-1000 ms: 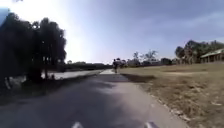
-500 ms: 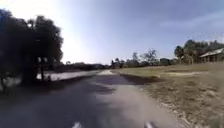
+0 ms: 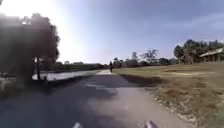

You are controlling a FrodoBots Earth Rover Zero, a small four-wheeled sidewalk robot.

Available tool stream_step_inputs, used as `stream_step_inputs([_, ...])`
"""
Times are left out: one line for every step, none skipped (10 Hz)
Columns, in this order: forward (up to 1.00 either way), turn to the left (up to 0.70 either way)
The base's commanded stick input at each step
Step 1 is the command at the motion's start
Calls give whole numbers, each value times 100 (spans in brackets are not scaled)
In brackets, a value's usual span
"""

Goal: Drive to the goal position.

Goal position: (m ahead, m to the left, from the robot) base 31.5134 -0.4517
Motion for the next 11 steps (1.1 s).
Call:
stream_step_inputs([100, 3])
stream_step_inputs([100, 3])
stream_step_inputs([100, 3])
stream_step_inputs([100, 3])
stream_step_inputs([100, 3])
stream_step_inputs([100, 3])
stream_step_inputs([100, 3])
stream_step_inputs([100, 3])
stream_step_inputs([100, 3])
stream_step_inputs([100, 3])
stream_step_inputs([100, 3])
